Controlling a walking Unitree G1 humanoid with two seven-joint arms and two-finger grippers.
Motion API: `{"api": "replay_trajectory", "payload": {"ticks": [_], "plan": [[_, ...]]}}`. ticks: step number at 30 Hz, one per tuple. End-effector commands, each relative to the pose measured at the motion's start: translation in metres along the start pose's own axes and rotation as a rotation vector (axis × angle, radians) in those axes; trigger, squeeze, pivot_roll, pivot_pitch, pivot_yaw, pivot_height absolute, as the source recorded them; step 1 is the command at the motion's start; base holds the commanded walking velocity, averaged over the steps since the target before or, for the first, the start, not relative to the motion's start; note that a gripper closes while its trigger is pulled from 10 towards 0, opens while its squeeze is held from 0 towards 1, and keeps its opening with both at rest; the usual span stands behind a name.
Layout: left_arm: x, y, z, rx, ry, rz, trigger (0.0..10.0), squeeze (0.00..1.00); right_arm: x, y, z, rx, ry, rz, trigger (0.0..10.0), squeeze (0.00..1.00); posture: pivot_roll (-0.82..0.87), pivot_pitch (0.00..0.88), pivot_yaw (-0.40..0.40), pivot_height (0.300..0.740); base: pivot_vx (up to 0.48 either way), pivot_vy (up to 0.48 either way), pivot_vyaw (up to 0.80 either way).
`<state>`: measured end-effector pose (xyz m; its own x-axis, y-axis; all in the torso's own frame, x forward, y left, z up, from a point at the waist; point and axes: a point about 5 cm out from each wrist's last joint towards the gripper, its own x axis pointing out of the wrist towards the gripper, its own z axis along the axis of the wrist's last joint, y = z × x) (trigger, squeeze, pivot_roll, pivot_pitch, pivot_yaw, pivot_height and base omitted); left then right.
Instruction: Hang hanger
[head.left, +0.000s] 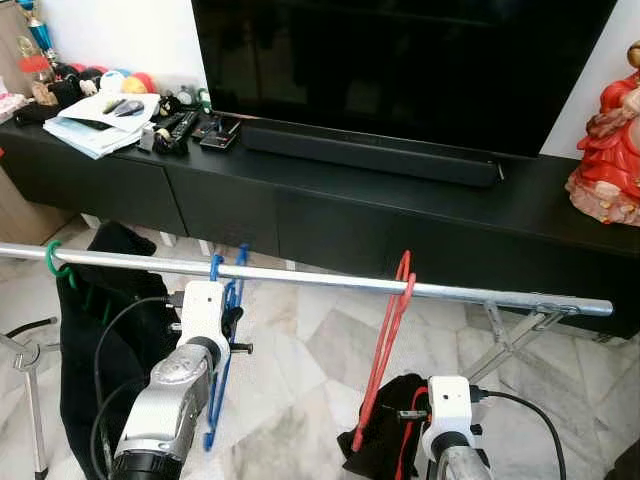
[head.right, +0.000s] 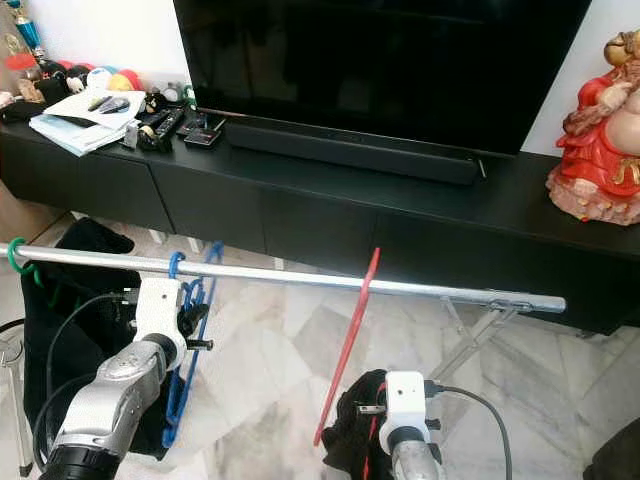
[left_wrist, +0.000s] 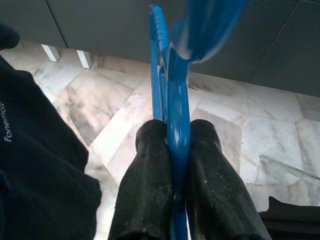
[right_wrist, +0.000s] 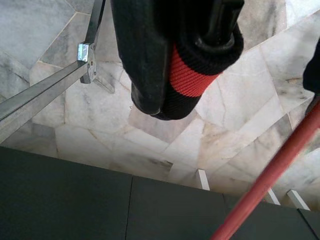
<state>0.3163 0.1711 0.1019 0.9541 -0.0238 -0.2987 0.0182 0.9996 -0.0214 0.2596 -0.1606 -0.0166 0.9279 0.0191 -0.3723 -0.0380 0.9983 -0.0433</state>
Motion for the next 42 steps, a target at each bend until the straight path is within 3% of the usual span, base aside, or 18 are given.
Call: {"api": "replay_trajectory", "payload": {"ticks": [1, 13, 14, 15, 16, 17, 20, 25, 29, 37, 42], "plan": [[-0.001, 0.004, 0.0, 0.002, 0.014, 0.015, 0.0, 0.0, 0.001, 0.0, 0.001, 0.002, 0.001, 0.001, 10.0, 0.0, 0.04, 0.084, -0.012, 0.74, 0.0, 0.0, 0.0], [-0.001, 0.003, -0.001, 0.008, 0.009, -0.004, 0.0, 0.0, 0.001, 0.0, 0.001, 0.003, 0.001, 0.003, 10.0, 0.0, 0.04, 0.084, -0.009, 0.74, 0.0, 0.0, 0.0], [-0.003, 0.004, -0.001, 0.091, -0.015, -0.023, 0.0, 0.0, 0.001, 0.001, 0.001, 0.004, 0.003, 0.002, 10.0, 0.0, 0.05, 0.084, -0.009, 0.74, 0.0, 0.0, 0.0], [-0.003, 0.004, -0.001, 0.091, -0.015, -0.023, 0.0, 0.0, 0.001, 0.001, 0.001, 0.004, 0.003, 0.002, 10.0, 0.0, 0.05, 0.084, -0.009, 0.74, 0.0, 0.0, 0.0], [-0.005, 0.001, -0.003, 0.252, -0.044, -0.081, 0.0, 0.0, 0.001, 0.001, 0.0, 0.005, 0.004, 0.003, 10.0, 0.0, 0.05, 0.085, -0.008, 0.74, 0.0, 0.0, 0.0], [-0.007, -0.001, -0.006, 0.329, -0.049, -0.12, 0.0, 0.0, 0.001, 0.002, 0.0, 0.005, 0.004, 0.003, 10.0, 0.0, 0.05, 0.085, -0.008, 0.74, 0.0, 0.0, 0.0], [-0.01, 0.0, -0.011, 0.38, -0.051, -0.159, 0.0, 0.0, 0.001, 0.003, 0.0, 0.006, 0.004, 0.005, 10.0, 0.0, 0.04, 0.089, -0.007, 0.74, 0.0, 0.0, 0.0], [-0.018, 0.016, 0.002, 0.298, -0.139, -0.081, 0.0, 0.0, 0.0, 0.003, -0.001, 0.009, 0.006, 0.004, 10.0, 0.0, 0.05, 0.093, -0.007, 0.74, 0.0, 0.0, 0.0], [-0.022, 0.018, 0.003, 0.281, -0.161, -0.071, 0.0, 0.0, 0.0, 0.003, -0.002, 0.009, 0.007, 0.004, 10.0, 0.0, 0.05, 0.094, -0.007, 0.74, 0.0, 0.0, 0.0], [-0.041, 0.023, -0.007, 0.289, -0.176, -0.125, 0.0, 0.0, 0.0, 0.003, -0.002, 0.009, 0.009, 0.006, 10.0, 0.0, 0.06, 0.095, -0.008, 0.74, 0.0, 0.0, 0.0], [-0.054, 0.025, -0.022, 0.342, -0.122, -0.183, 0.0, 0.0, 0.0, 0.003, -0.003, 0.008, 0.013, 0.008, 10.0, 0.0, 0.06, 0.094, -0.009, 0.74, 0.0, 0.0, 0.0]]}}
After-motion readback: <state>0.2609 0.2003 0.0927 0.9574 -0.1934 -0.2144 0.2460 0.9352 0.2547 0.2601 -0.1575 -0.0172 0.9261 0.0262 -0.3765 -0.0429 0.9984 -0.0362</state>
